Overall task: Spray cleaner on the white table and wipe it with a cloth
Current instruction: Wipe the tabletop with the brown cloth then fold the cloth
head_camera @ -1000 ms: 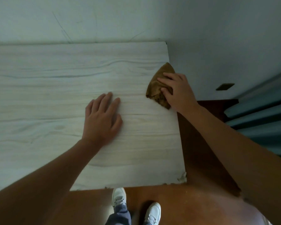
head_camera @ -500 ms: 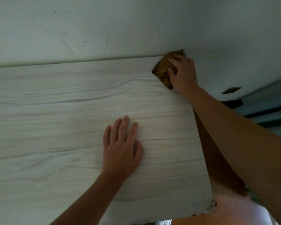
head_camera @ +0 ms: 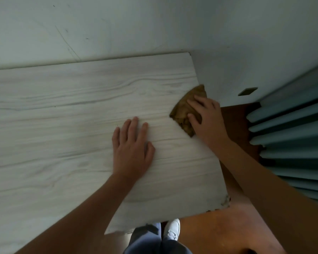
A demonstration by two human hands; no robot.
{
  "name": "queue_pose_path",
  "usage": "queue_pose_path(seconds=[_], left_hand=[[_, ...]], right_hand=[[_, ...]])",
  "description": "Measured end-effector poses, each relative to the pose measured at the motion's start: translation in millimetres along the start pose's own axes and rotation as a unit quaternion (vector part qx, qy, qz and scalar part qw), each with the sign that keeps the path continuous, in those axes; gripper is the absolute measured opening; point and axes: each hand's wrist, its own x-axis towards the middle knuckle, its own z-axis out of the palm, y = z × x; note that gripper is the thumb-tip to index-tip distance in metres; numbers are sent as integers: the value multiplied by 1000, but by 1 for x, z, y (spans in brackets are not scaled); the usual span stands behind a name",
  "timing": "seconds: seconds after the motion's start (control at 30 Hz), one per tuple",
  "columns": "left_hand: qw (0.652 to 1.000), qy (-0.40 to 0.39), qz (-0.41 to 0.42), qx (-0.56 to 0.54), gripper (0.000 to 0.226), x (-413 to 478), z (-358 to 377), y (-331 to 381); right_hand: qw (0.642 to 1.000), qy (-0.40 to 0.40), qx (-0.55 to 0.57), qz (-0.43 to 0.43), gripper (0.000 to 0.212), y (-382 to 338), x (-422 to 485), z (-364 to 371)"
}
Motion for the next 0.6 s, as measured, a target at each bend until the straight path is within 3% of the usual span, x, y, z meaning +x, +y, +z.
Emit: queue_pose_path(seconds=[0.2, 0.33, 0.6], left_hand=[[1000, 1, -6, -24, 60, -2, -7, 3], [998, -42, -44, -30, 61, -22, -21, 11], [993, -98, -56, -16, 55, -187, -61, 18]], right_hand=[[1000, -11, -3, 19, 43, -2, -115, -15], [999, -38, 0, 30, 44, -5, -192, -27], [992, -94, -8, 84, 47, -20, -270, -42]])
